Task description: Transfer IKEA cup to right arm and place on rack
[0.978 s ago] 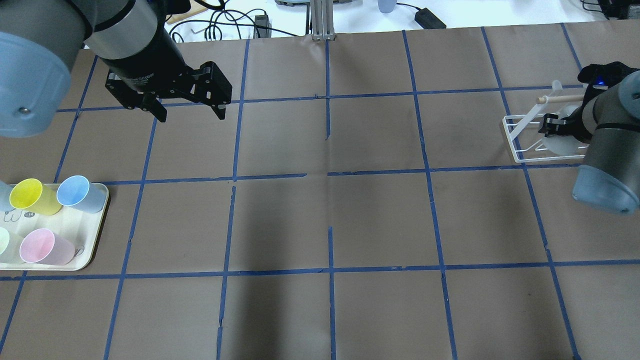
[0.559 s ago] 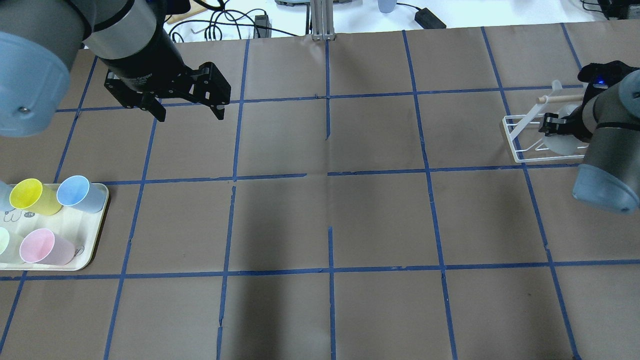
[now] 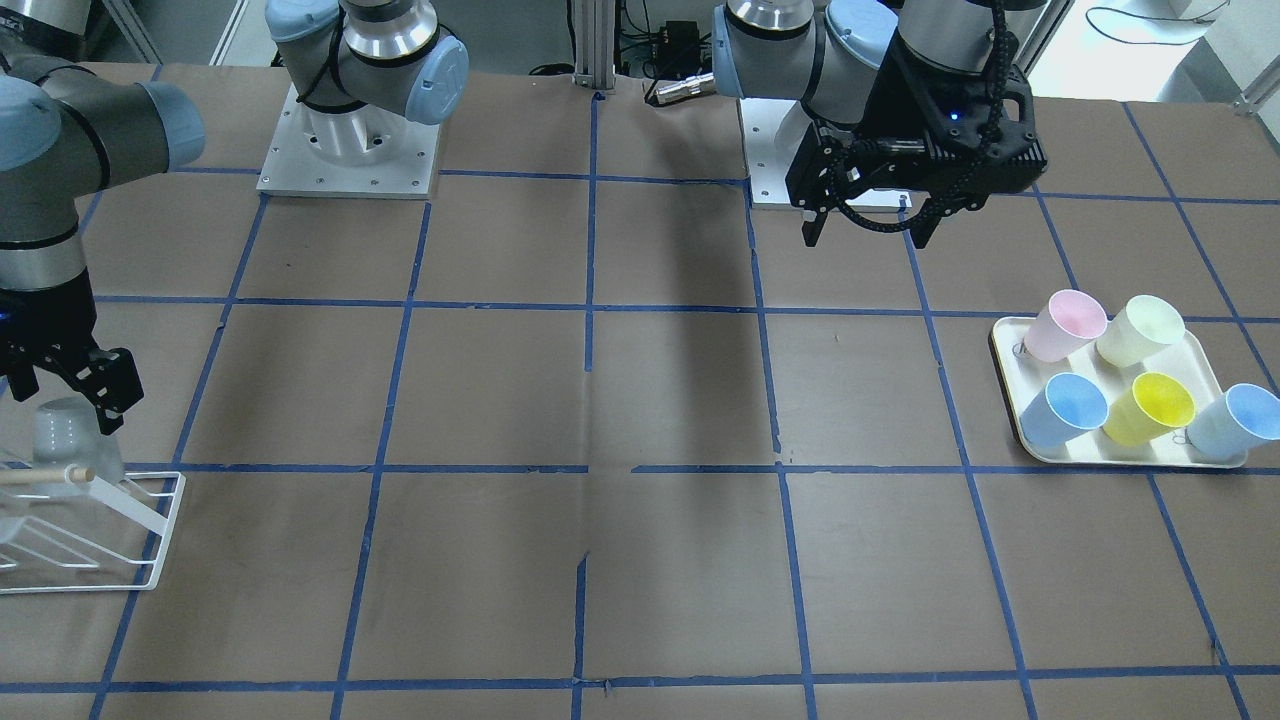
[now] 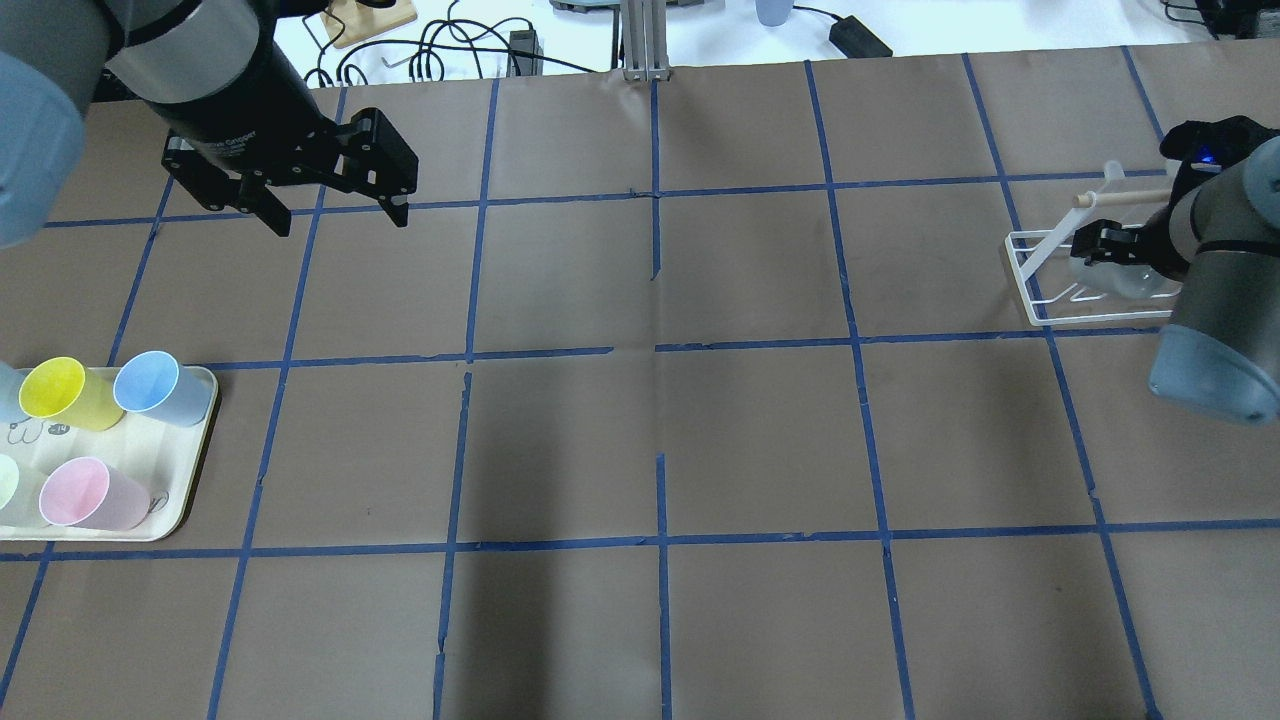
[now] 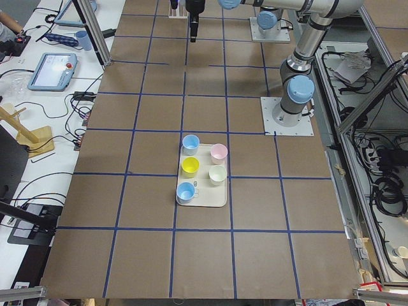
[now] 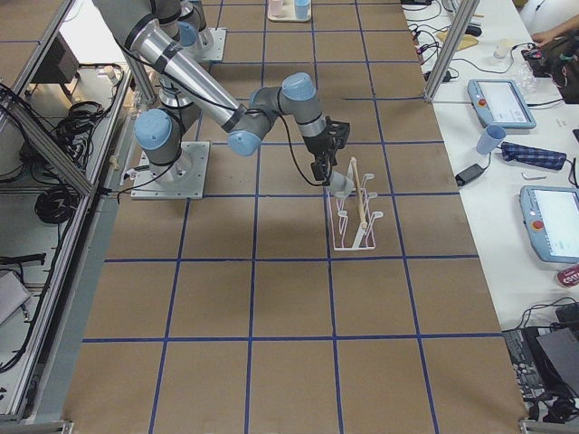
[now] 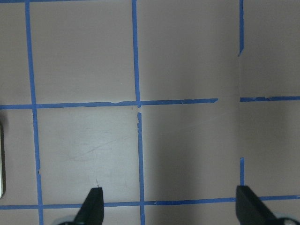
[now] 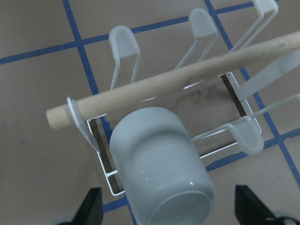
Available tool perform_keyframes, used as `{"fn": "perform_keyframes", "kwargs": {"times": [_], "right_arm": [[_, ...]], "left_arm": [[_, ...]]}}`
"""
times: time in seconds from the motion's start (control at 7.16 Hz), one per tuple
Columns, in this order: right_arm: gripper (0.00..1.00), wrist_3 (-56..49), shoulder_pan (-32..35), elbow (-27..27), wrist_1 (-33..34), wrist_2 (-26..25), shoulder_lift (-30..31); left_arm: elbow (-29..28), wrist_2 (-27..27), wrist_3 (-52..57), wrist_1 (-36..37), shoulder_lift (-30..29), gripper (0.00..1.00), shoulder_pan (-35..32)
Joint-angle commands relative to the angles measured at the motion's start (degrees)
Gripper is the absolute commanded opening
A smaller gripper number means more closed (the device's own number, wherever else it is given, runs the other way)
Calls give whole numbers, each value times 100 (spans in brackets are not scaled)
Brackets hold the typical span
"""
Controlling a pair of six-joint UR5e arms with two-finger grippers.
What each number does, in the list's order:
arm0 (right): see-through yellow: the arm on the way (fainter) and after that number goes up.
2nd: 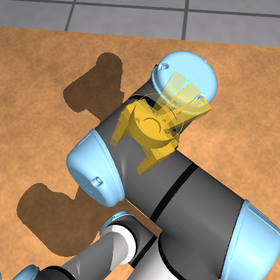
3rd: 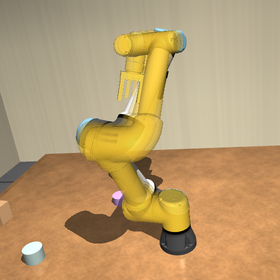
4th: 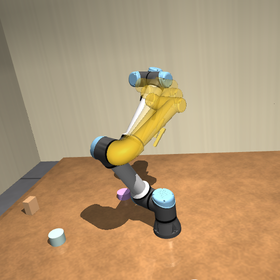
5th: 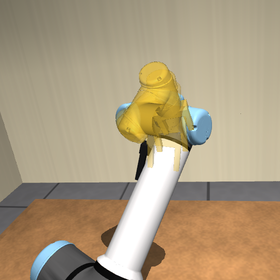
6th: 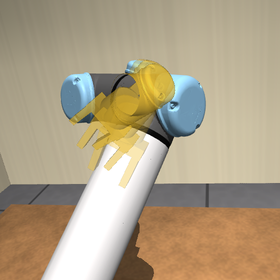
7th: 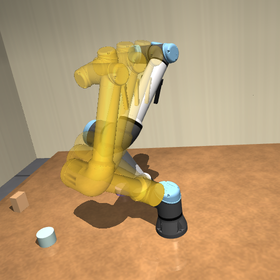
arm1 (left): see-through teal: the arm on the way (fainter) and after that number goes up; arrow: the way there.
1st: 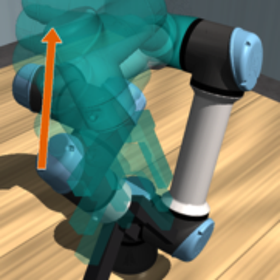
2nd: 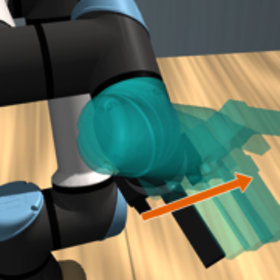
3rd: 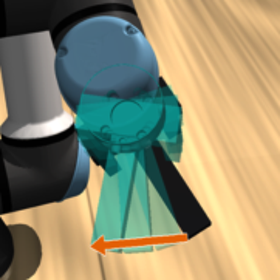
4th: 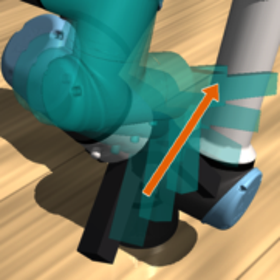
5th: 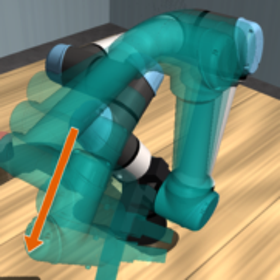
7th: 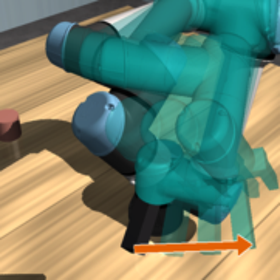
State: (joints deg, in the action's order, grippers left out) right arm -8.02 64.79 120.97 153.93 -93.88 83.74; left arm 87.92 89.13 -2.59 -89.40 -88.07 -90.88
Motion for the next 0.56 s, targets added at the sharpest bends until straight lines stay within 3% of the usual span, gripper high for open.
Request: {"fn": "perform_keyframes", "kwargs": {"times": [0.0,0.42], "right_arm": [[100,2,-1,-371,-631,-8,238],[100,2,16,-1310,-3771,79,1178]], "left_arm": [[6,17,5,27,10,100,26],[-108,8,5,63,-8,100,114]]}}
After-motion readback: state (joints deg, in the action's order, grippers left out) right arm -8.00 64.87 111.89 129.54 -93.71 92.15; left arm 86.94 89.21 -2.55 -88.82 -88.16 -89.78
